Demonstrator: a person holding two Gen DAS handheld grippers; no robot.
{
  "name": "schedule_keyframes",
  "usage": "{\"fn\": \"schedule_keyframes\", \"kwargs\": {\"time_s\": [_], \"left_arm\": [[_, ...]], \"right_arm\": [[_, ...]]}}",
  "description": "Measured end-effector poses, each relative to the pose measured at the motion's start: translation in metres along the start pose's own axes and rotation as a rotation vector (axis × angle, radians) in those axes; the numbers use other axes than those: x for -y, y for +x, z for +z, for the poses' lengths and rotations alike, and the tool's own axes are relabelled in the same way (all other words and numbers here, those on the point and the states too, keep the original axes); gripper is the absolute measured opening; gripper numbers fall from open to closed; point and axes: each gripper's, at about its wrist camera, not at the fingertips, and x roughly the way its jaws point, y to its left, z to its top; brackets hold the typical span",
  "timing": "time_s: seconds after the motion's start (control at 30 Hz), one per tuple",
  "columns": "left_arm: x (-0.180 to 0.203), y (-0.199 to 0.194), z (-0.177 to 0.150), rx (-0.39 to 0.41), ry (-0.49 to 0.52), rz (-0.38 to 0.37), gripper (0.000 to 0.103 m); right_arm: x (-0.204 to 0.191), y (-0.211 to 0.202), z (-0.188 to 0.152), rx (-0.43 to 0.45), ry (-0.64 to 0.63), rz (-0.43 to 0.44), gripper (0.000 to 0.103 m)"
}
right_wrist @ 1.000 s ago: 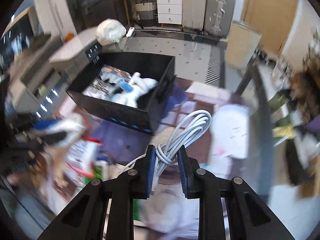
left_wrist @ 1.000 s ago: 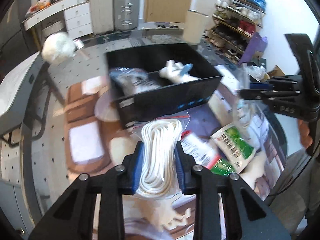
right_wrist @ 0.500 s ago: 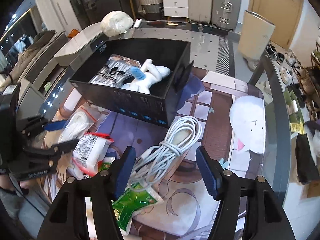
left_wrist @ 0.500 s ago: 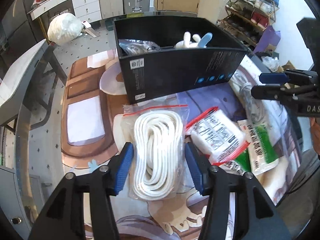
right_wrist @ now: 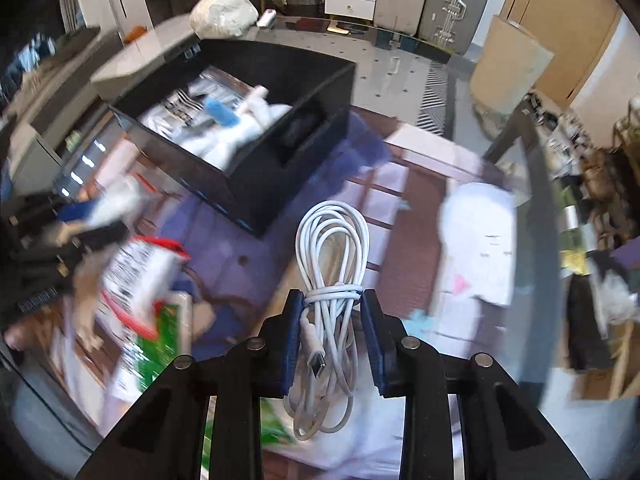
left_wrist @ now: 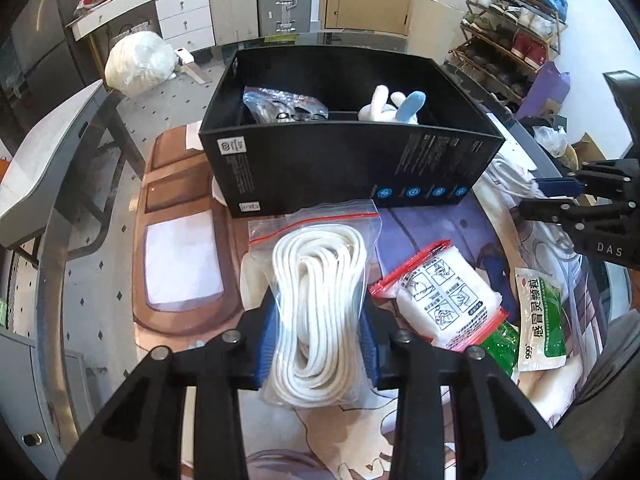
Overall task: Organize soft objects
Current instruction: 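Grasp the white rope bag with left tool while right tool grasps the coiled cable, then lift the rope bag with left tool while right tool lifts the white cable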
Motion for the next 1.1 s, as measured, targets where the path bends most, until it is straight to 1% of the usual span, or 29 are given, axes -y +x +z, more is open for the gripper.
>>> {"fn": "schedule_keyframes", "kwargs": {"time_s": [0.03, 0.07, 0.13, 0.17, 0.23, 0.3, 0.37, 0.43, 0.47, 0.5, 0.53, 0.57, 0.67, 0.73, 0.9, 1.1], "left_arm": [[-0.001, 0.001, 0.0, -0.004, -0.004, 0.002, 0.038], [-0.001, 0.002, -0.001, -0.013, -0.011, 0.003, 0.041], [-0.002, 0.004, -0.003, -0.025, -0.023, -0.009, 0.044], [-0.003, 0.006, -0.004, -0.033, -0.021, -0.009, 0.048], [-0.002, 0.005, -0.005, -0.028, -0.013, 0.0, 0.055], [-0.004, 0.006, -0.006, -0.029, -0.027, 0.009, 0.055], [-0.005, 0.006, -0.005, -0.025, -0.032, 0.002, 0.055], [-0.004, 0.007, -0.004, -0.028, -0.027, 0.006, 0.055], [-0.004, 0.007, -0.005, -0.027, -0.028, 0.007, 0.055], [-0.003, 0.007, -0.005, -0.027, -0.031, 0.006, 0.055], [-0.002, 0.006, -0.005, -0.028, -0.028, 0.008, 0.053], [-0.001, 0.007, -0.005, -0.032, -0.021, 0.01, 0.042], [0.004, 0.006, -0.004, -0.03, 0.012, 0.027, 0.034], [0.003, 0.004, -0.002, -0.022, 0.006, 0.039, 0.032], [0.002, -0.005, -0.001, 0.008, 0.012, 0.019, 0.032], [0.001, -0.026, 0.004, 0.087, 0.002, -0.044, 0.032]], "right_arm": [[0.0, 0.0, -0.002, -0.007, -0.015, -0.021, 0.029], [0.001, 0.001, -0.005, -0.017, -0.026, -0.021, 0.029], [0.0, 0.003, -0.007, -0.035, -0.032, 0.011, 0.029], [0.0, 0.003, -0.007, -0.043, -0.024, 0.037, 0.031], [0.0, 0.006, -0.009, -0.056, -0.009, 0.055, 0.036], [0.0, 0.01, -0.01, -0.061, -0.002, 0.047, 0.048], [-0.002, 0.014, -0.01, -0.065, 0.0, 0.068, 0.048], [-0.005, 0.015, -0.011, -0.061, -0.002, 0.085, 0.042], [-0.008, 0.015, -0.011, -0.059, -0.012, 0.094, 0.028], [-0.013, 0.012, -0.009, -0.063, -0.026, 0.108, 0.027], [-0.016, 0.011, -0.009, -0.063, -0.036, 0.11, 0.027], [-0.02, 0.011, -0.01, -0.061, -0.043, 0.1, 0.027], [-0.021, 0.01, -0.01, -0.06, -0.039, 0.112, 0.027], [-0.021, 0.007, -0.01, -0.055, -0.029, 0.123, 0.027], [-0.017, -0.005, -0.012, -0.024, -0.014, 0.125, 0.027], [0.001, -0.029, -0.006, 0.071, 0.052, 0.116, 0.027]]}}
